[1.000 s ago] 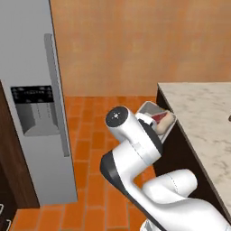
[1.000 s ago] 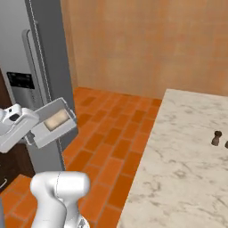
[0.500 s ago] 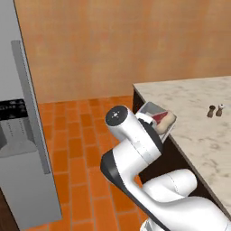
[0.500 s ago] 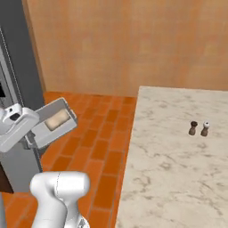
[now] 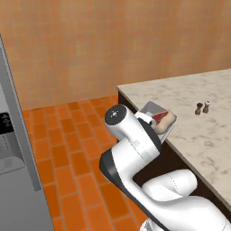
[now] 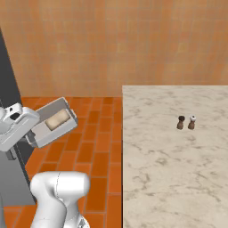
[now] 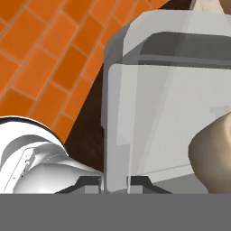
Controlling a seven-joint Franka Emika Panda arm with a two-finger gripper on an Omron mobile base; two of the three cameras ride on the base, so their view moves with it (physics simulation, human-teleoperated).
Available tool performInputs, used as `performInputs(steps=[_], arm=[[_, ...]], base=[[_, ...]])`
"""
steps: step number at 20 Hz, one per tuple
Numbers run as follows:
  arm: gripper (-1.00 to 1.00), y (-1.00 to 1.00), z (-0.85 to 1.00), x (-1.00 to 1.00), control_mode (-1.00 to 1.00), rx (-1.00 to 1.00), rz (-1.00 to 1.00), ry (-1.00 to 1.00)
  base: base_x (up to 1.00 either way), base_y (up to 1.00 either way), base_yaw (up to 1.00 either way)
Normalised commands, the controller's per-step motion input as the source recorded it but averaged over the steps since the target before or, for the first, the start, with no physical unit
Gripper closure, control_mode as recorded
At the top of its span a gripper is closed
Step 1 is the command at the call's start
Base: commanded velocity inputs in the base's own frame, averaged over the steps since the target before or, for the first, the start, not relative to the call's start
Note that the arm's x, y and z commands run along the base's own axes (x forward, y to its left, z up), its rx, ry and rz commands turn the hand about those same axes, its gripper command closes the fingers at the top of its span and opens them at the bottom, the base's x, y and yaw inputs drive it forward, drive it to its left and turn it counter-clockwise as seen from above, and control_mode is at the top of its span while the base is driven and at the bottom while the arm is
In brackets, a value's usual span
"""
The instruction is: Take the meat container that has the steak and place it on the second highest rack of the freezer. Then take the vegetable container that has the lemon and potato and place it on the highest rack of the freezer.
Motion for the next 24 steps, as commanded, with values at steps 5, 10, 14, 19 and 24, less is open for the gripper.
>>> performInputs(steps=[5, 10, 14, 19, 24], arm=[[1.00, 0.00, 0.00, 0.00, 1.00, 0.00, 0.00, 0.00], [1.00, 0.00, 0.00, 0.00, 1.00, 0.00, 0.00, 0.00], [1.00, 0.00, 0.00, 0.00, 1.00, 0.00, 0.00, 0.00], [1.00, 0.00, 0.00, 0.00, 1.00, 0.00, 0.00, 0.00], [1.00, 0.00, 0.00, 0.00, 1.00, 0.00, 0.00, 0.00]], base=[[1.00, -0.02, -0.02], [1.00, 0.23, -0.03], [1.00, -0.09, 0.00], [1.00, 0.00, 0.00], [1.00, 0.00, 0.06]])
